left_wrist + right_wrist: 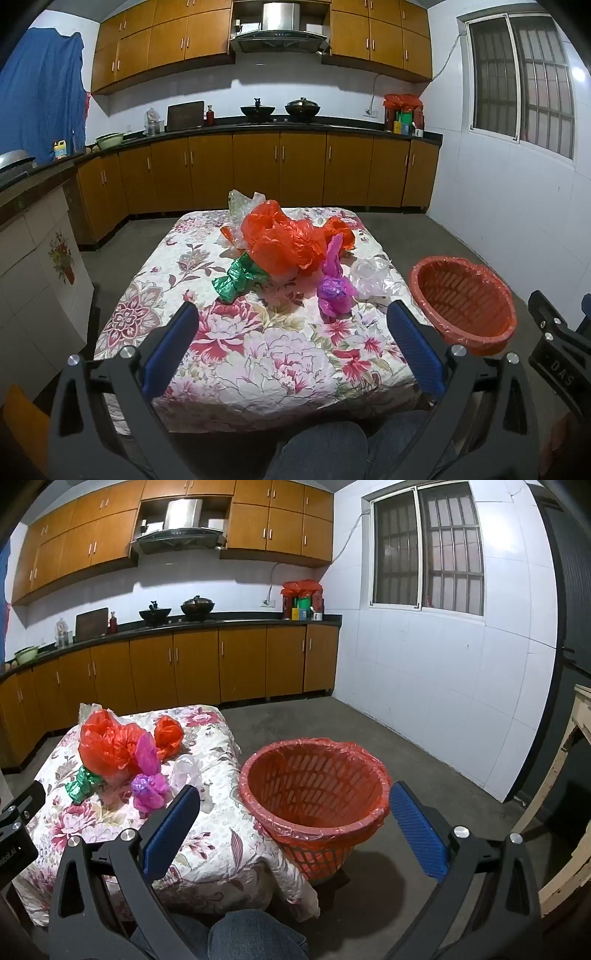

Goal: Collect trash

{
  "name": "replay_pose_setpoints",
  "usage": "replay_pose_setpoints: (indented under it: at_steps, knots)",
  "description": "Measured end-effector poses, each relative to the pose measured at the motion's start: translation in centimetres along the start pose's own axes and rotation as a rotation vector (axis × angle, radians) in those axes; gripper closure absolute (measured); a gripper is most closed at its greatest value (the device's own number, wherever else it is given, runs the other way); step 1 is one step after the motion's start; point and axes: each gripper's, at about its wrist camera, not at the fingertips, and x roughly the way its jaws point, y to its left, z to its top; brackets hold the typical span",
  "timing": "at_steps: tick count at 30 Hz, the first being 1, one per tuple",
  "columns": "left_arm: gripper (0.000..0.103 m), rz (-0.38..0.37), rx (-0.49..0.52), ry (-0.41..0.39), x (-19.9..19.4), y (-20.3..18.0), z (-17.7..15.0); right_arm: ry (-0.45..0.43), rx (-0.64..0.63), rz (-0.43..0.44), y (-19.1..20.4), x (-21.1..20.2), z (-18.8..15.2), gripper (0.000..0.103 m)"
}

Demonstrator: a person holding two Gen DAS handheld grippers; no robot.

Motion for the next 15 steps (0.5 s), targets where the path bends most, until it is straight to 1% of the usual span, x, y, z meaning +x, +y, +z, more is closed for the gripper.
replay_pose_setpoints:
  at_steps: [15]
  knots:
    - [0.004, 0.0, 0.001, 0.005, 0.02, 0.0, 0.0, 0.003, 0.0, 0.0, -0.05, 0.16, -0.12, 0.002]
